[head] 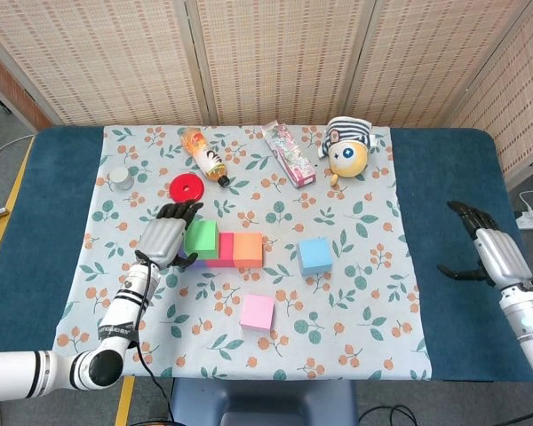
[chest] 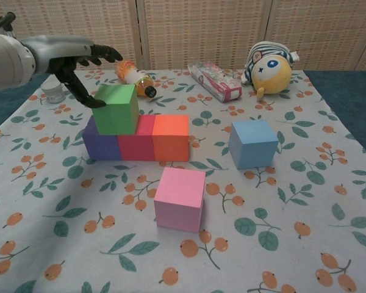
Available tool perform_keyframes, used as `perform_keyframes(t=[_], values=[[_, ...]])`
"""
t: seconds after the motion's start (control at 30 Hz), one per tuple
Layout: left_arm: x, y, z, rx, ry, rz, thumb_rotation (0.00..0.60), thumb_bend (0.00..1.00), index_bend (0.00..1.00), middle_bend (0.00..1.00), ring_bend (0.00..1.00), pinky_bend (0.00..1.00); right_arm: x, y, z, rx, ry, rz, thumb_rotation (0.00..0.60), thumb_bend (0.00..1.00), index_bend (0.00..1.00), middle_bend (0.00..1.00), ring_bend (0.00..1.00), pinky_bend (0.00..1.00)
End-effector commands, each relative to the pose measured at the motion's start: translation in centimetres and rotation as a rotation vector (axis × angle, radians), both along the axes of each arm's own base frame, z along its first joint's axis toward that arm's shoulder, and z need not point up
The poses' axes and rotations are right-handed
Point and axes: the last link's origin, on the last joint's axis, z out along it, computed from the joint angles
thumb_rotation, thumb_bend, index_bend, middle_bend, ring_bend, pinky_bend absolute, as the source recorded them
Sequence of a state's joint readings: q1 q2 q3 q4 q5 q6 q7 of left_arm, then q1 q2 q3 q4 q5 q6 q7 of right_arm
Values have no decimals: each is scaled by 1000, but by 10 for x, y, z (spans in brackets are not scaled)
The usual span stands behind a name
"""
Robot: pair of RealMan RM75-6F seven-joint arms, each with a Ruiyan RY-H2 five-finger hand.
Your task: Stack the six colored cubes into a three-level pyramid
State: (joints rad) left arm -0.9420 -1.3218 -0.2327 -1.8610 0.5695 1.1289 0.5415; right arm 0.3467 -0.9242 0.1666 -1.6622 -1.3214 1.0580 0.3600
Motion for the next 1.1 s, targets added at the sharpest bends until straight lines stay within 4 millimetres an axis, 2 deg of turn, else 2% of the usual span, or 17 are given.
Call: perform_keyframes(t=[0.03, 0.13, 0.27, 0.47, 0.67, 0.9, 1.1], values=[[-17, -3, 18, 18, -30, -5, 600, 300, 0, 0, 0, 32, 9, -6, -9, 53, 20, 35, 600, 84, 13, 109, 0, 63], [-35, -5, 28, 31, -30, -14, 600, 296, 1, 0, 0, 30, 19, -16, -25, 106, 35, 78, 600, 82, 59, 139, 5, 79], [-57, -10, 42, 83, -29, -45, 600, 295, 31, 21, 0, 29, 34, -30, -55, 190, 62, 132, 600, 59, 78, 140, 6, 79], [-87, -12, 61, 182, -47, -61, 600, 298, 60, 58, 0, 29, 53, -52, -98, 271, 96, 181, 600, 17, 78, 140, 6, 82], [-117, -16, 73, 205, -43, -45, 600, 296, 76, 80, 0, 42, 66, -68, -130, 333, 130, 192, 600, 0, 79, 140, 6, 83], [-131, -21, 77, 220, 7, -62, 600, 295, 89, 86, 0, 44, 77, -76, -146, 340, 127, 200, 600, 0, 80, 140, 6, 83], [-142, -39, 77, 183, -9, -81, 600, 296, 91, 86, 0, 46, 92, -88, -173, 368, 134, 213, 600, 0, 86, 140, 6, 83]])
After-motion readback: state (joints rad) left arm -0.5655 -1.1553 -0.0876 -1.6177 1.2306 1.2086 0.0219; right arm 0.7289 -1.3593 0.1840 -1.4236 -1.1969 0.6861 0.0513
